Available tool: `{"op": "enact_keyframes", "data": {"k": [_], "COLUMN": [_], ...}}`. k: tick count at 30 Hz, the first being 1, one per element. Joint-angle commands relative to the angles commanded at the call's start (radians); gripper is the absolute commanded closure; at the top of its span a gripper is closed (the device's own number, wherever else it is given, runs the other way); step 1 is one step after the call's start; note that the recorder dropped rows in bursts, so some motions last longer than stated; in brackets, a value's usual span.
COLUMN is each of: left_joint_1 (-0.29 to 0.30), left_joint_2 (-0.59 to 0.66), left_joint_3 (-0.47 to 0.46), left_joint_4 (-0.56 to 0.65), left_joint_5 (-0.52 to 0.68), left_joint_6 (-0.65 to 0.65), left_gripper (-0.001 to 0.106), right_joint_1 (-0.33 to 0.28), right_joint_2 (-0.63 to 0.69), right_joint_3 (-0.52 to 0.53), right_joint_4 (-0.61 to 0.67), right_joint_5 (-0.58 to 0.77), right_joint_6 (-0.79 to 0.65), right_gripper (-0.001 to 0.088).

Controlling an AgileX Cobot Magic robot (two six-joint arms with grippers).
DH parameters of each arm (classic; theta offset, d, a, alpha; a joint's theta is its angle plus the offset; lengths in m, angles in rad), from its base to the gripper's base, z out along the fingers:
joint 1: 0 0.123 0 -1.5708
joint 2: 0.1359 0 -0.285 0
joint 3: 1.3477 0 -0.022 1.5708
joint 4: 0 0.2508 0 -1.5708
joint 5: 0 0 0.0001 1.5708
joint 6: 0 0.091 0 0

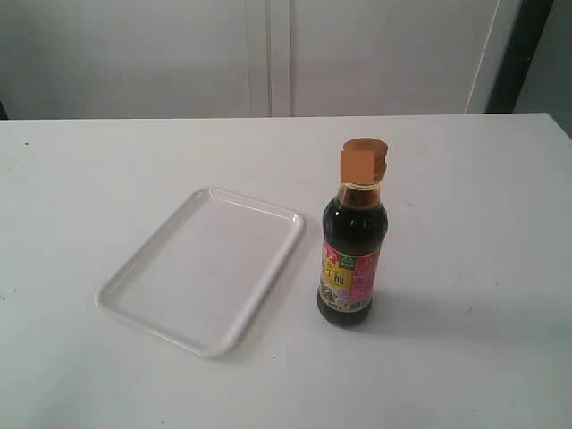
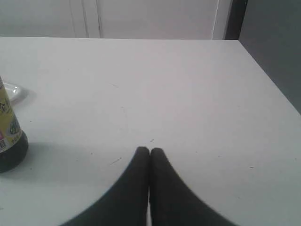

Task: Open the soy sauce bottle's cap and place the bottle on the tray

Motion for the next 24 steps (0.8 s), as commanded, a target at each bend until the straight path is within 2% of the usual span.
{"op": "enact_keyframes", "data": {"k": [6, 10, 13, 14, 20, 24], "left_joint_1": [0.0, 0.0, 0.0, 0.0, -0.004, -0.004], "left_joint_2": [0.0, 0.0, 0.072, 0.109, 0.287, 0.395], "left_joint_3": [0.0, -0.033, -0.139, -0.171, -0.266, -0.315], "left_joint_4": [0.004, 0.016, 0.072, 0.072, 0.134, 0.168], "left_joint_5": [-0.247, -0.218, -0.073, -0.057, -0.158, -0.171], "left_joint_6": [-0.036, -0.032, -0.032, -0.032, -0.035, -0.035], "left_gripper": [0.105, 0.105, 0.105, 0.105, 0.105, 0.105], "right_joint_1": [0.0, 0.0, 0.0, 0.0, 0.0, 0.0], "right_joint_2": [0.0, 0.0, 0.0, 0.0, 0.0, 0.0], "right_joint_3": [0.0, 0.0, 0.0, 0.0, 0.0, 0.0], "right_joint_4": [0.0, 0.0, 0.0, 0.0, 0.0, 0.0], "right_joint_5": [0.0, 0.0, 0.0, 0.0, 0.0, 0.0], "right_joint_6": [0.0, 0.0, 0.0, 0.0, 0.0, 0.0], "right_gripper": [0.0868, 0.0868, 0.0868, 0.0868, 0.0868, 0.0868]}}
